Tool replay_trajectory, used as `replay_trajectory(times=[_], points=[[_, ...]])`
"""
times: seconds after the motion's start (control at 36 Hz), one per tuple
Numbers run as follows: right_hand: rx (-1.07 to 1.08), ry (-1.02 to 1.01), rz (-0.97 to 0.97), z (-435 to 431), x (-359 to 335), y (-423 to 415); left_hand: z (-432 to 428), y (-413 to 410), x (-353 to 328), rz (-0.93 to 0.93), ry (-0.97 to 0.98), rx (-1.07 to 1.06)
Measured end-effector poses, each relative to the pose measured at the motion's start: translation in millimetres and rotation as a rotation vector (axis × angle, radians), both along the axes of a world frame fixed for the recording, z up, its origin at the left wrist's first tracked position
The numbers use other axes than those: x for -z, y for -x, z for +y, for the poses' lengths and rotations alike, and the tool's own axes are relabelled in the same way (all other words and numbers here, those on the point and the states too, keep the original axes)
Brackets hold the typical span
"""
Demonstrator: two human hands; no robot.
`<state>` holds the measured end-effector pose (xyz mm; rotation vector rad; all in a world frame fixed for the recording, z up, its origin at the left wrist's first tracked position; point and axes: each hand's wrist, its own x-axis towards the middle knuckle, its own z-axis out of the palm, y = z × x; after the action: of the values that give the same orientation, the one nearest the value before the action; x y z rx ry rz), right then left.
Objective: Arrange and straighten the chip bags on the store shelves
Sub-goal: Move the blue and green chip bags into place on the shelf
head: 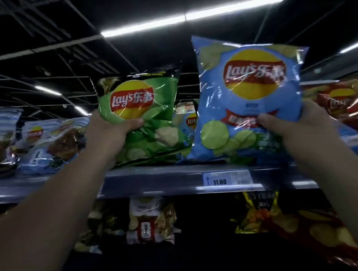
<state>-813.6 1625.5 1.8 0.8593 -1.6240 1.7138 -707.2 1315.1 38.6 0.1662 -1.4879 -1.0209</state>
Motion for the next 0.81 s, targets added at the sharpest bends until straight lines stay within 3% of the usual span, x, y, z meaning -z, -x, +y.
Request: replay_trajectory(times=[0.28,0.42,0.5,0.58,0.69,0.81], points=[[0.329,-0.198,-0.064,1.0,-3.3,30.5,-66.4,-15.0,14.8,-0.099,0.144,0.026],[0.528,-0.235,-0.236,-4.5,-8.7,21.2,-79.7,-11.4,25.8,-0.144,0.181,0.086],[0.848,-0.246,-0.163,-14.1,-7.3,12.9,-83.6,-11.4,30.2,-0.187,0.209,0.086],[1.025,-0.277,0.134,-40.4,0.3,-4.9,-86.4,-14.8,26.4,-0.288,0.262,0.121],[0.911,-0.427,0.353,-85.4,3.9,-29.3,-95.7,-20.5,19.4,-0.439,0.304,0.145],[0.682,-0.556,0.44,-131.5,7.8,-43.9,-109.4,-18.7,22.6,-0.361,0.237,0.119]])
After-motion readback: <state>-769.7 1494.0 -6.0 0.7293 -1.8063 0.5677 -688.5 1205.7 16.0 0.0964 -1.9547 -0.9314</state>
